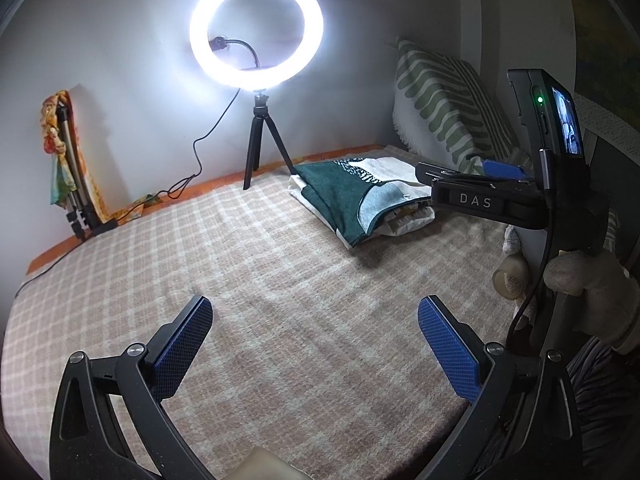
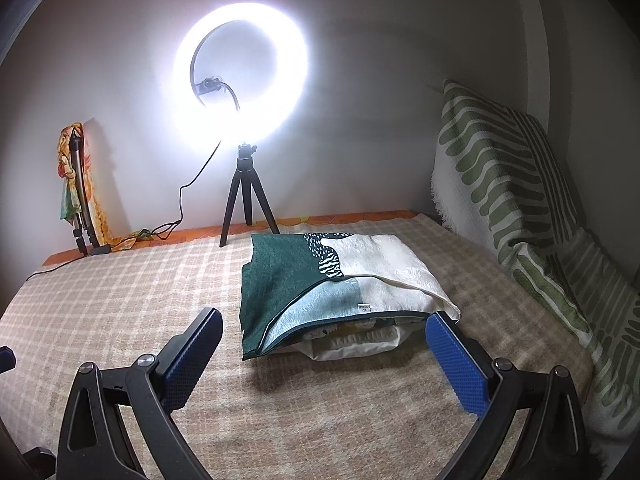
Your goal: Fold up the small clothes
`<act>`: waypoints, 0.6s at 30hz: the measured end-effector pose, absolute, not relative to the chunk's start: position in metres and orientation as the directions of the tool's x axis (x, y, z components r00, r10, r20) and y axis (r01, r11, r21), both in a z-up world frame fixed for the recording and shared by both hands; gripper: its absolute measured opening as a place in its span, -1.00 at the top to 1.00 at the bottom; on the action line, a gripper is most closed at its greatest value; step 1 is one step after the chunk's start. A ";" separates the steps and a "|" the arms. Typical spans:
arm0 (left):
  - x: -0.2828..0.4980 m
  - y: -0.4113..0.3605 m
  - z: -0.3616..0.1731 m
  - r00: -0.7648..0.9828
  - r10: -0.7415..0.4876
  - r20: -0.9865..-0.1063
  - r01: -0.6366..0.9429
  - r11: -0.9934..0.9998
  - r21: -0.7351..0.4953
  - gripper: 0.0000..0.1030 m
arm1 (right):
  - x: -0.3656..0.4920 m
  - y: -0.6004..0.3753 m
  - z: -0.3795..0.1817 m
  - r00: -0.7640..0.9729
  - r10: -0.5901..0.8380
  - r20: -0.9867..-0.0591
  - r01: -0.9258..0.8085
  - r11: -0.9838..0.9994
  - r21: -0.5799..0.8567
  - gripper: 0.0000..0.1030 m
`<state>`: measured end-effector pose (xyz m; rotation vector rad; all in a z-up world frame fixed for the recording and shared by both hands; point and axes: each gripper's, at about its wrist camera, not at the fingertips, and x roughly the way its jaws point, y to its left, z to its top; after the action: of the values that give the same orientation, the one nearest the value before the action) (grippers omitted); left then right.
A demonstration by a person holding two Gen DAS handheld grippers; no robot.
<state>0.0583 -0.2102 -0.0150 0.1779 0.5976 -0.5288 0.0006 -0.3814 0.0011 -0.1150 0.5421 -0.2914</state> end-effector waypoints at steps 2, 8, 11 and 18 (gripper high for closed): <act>0.058 -0.210 -0.015 0.699 -0.421 -0.578 0.522 0.853 0.010 -0.99 | 0.000 -0.381 0.001 0.817 -0.304 -0.489 0.242 0.952 -0.187 -0.99; 0.057 -0.211 -0.015 0.696 -0.424 -0.580 0.527 0.850 0.010 -0.99 | 0.001 -0.382 0.002 0.818 -0.303 -0.488 0.241 0.952 -0.188 -0.99; 0.057 -0.211 -0.015 0.695 -0.424 -0.580 0.526 0.850 0.009 -0.99 | 0.001 -0.383 0.001 0.818 -0.302 -0.490 0.240 0.953 -0.187 -1.00; 0.057 -0.210 -0.014 0.696 -0.425 -0.579 0.527 0.850 0.010 -0.99 | 0.001 -0.383 0.001 0.814 -0.305 -0.494 0.244 0.952 -0.184 -0.99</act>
<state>0.0569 -0.2105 -0.0142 0.1808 0.5985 -0.5343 0.0011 -0.3826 0.0010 -0.1138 0.5458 -0.2935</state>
